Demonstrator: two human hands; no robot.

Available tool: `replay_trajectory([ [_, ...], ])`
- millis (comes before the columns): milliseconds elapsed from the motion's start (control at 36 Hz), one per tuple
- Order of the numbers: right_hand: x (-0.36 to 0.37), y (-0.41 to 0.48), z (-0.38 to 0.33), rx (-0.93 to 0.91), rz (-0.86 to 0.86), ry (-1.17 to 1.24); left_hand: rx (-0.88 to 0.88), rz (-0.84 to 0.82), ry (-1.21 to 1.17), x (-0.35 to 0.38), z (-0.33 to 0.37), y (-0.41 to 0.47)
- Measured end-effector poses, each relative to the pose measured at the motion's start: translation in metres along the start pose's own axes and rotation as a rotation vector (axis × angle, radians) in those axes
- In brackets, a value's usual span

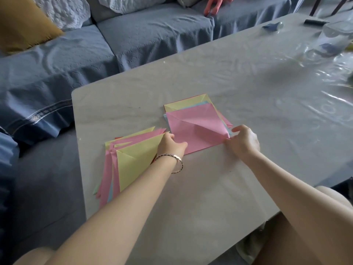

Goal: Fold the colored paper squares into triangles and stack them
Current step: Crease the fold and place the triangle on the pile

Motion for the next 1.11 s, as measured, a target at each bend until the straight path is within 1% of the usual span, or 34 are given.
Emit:
replay_trajectory([
  [139,-0.001,-0.005,0.001,-0.079,0.003,0.047,-0.032,0.086,-0.08,0.003,0.004,0.006],
  [250,0.002,-0.01,0.002,-0.153,-0.079,0.112,-0.009,0.139,-0.078,0.001,0.008,0.008],
  [306,0.002,-0.016,0.0,-0.228,-0.133,0.129,0.016,0.14,-0.16,0.0,0.007,0.006],
  [361,0.001,-0.024,-0.003,-0.349,-0.168,0.076,0.032,0.103,-0.302,0.0,0.004,0.001],
  [444,0.002,-0.038,-0.002,-0.542,-0.199,-0.087,0.002,-0.022,-0.553,0.0,-0.005,-0.008],
  [500,0.001,-0.049,-0.004,-0.68,-0.151,-0.199,-0.04,-0.107,-0.648,-0.003,-0.011,-0.016],
  [556,-0.001,-0.062,-0.01,-0.859,-0.051,-0.279,-0.068,-0.193,-0.684,-0.007,-0.018,-0.024],
  [611,0.0,-0.075,-0.014,-1.0,-0.006,-0.308,-0.089,-0.26,-0.67,-0.011,-0.024,-0.033],
  [667,0.005,-0.084,-0.013,-1.088,-0.031,-0.31,-0.094,-0.287,-0.596,-0.017,-0.031,-0.04],
  [722,0.012,-0.093,-0.01,-1.161,-0.098,-0.328,-0.076,-0.288,-0.463,-0.024,-0.038,-0.044],
  [806,0.028,-0.109,-0.008,-1.246,-0.227,-0.433,-0.036,-0.252,-0.204,-0.033,-0.049,-0.041],
  [861,0.039,-0.117,-0.007,-1.274,-0.331,-0.493,-0.023,-0.226,-0.075,-0.035,-0.054,-0.036],
  [889,0.044,-0.121,-0.005,-1.279,-0.377,-0.52,-0.021,-0.22,-0.047,-0.034,-0.054,-0.034],
  [1000,0.063,-0.137,0.003,-1.265,-0.562,-0.528,0.005,-0.206,-0.023,-0.026,-0.049,-0.027],
  [1111,0.064,-0.15,0.007,-1.282,-0.593,-0.49,0.075,-0.183,0.047,-0.015,-0.035,-0.022],
])
Point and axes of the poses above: each hand's wrist, its own y-axis towards the middle knuckle, its own x-axis out of the palm, z = x × y, the point moved 7 cm from there along y, towards the middle knuckle, and after that the axes turned 11 degrees about -z, right-handed, at the moved point
